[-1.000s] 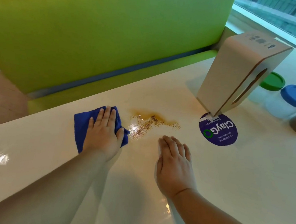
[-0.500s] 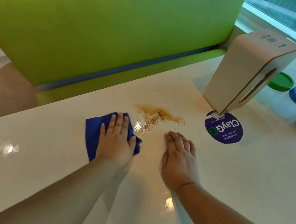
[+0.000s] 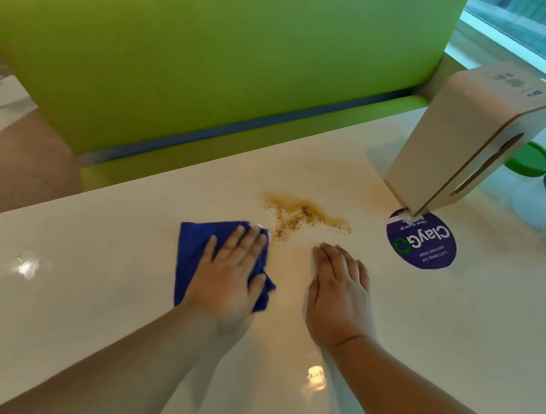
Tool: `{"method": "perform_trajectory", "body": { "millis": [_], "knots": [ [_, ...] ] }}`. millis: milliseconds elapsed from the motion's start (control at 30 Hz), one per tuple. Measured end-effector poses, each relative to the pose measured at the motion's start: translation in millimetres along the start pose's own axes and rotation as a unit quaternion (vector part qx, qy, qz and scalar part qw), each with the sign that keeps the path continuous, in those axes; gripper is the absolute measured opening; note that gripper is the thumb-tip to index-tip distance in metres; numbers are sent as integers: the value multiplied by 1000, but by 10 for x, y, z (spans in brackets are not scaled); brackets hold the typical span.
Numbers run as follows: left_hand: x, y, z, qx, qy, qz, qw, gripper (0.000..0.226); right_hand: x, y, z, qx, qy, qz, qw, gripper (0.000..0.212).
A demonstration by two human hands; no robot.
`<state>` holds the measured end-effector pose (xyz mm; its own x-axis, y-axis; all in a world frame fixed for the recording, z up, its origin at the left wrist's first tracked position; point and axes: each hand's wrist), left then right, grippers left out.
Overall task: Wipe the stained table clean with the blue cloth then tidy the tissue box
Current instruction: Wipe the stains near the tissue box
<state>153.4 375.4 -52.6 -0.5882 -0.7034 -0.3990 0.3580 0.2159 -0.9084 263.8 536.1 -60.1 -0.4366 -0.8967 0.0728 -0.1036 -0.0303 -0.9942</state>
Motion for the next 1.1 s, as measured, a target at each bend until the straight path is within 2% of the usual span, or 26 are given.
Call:
{"method": "perform_trajectory", "body": {
  "millis": [67,133,333,400,500,567,633,700,767,933,1000,1100],
  "knots": [
    [-25,7,109,27,58,-1,998,63,0,-3,-2,4,3,7,1000,51],
    [108,-31,82,37,79,-12,996,62,2,-4,-3,4,3,10,1000,51],
    [233,-120,-196,-27,-57,2,998,60,-3,5,-3,-7,3,0,1000,51],
    [70,-63,-94,-13,-23,9,1000,62,1,5,3,-7,5,1,1000,49],
    [-27,12,115,35,73,15,997,61,7,7,-5,-5,4,5,1000,49],
    [53,3,106,43,91,7,995,60,0,12,-5,-6,5,4,1000,50],
    [107,-22,10,11,54,-1,998,62,-1,4,1,-6,5,5,1000,50],
    [80,-26,-115,-30,-20,-4,999,65,-1,-8,3,-2,6,8,1000,50],
    [-46,12,-157,-31,-44,2,999,63,3,-9,-2,0,4,9,1000,50],
    [-84,33,-63,44,91,-7,995,60,1,-2,-2,3,1,11,1000,52],
    [16,-15,-172,30,73,-9,997,62,0,1,-3,-1,3,8,1000,52],
    [16,-40,-314,-13,-7,-1,1000,62,2,0,-4,-4,3,10,1000,52]
  ]
}}
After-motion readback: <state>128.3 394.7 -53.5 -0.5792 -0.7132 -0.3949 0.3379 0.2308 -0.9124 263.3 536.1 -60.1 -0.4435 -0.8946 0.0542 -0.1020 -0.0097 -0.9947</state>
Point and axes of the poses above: each hand's wrist, its own z-axis away from the middle knuckle, its own y-axis out of the palm, x = y × z, and after that the axes turned 12 degrees about z, right-handed
